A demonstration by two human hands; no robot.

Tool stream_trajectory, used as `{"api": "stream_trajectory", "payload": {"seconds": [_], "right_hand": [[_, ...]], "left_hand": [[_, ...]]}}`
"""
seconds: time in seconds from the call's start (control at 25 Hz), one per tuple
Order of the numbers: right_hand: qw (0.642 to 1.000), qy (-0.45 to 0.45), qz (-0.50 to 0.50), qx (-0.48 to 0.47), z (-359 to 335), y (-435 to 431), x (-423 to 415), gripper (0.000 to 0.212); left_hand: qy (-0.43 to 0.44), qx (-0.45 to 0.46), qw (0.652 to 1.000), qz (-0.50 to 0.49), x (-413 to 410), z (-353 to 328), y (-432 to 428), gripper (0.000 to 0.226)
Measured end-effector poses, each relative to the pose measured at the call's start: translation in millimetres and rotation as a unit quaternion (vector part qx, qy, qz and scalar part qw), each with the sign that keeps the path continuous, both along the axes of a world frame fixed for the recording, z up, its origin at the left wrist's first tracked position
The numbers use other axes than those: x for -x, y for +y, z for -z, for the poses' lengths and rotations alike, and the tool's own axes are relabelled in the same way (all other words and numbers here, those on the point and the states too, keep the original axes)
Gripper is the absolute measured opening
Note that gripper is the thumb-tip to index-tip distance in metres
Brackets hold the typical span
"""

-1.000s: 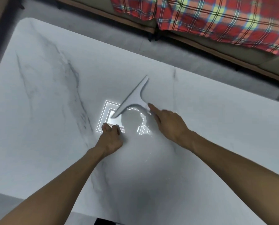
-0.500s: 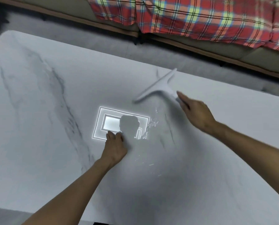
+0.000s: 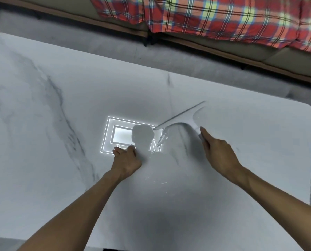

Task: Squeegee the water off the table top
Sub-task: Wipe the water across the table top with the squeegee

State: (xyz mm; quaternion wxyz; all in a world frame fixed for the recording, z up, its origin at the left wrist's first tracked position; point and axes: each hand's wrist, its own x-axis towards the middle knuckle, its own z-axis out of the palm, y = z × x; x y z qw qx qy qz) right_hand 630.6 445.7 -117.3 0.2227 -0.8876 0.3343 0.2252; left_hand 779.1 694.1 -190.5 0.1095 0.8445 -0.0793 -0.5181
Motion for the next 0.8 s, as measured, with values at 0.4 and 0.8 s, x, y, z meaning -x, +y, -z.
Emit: {"api": "stream_trajectory", "payload": {"seconds": [0.4,0.8], "right_hand": [[0.968,-0.081,0.233,-0.043,0,-81,-106,0.026],[0.980,0.073,0.166,-0.079,-19,34,5,0.046]], "left_hand": [[0.015,-0.009,1.000,0.010,-3,2,-7,0.054],[0.002,-0.005,0.999,0.035,1,13,1,0.051]]}}
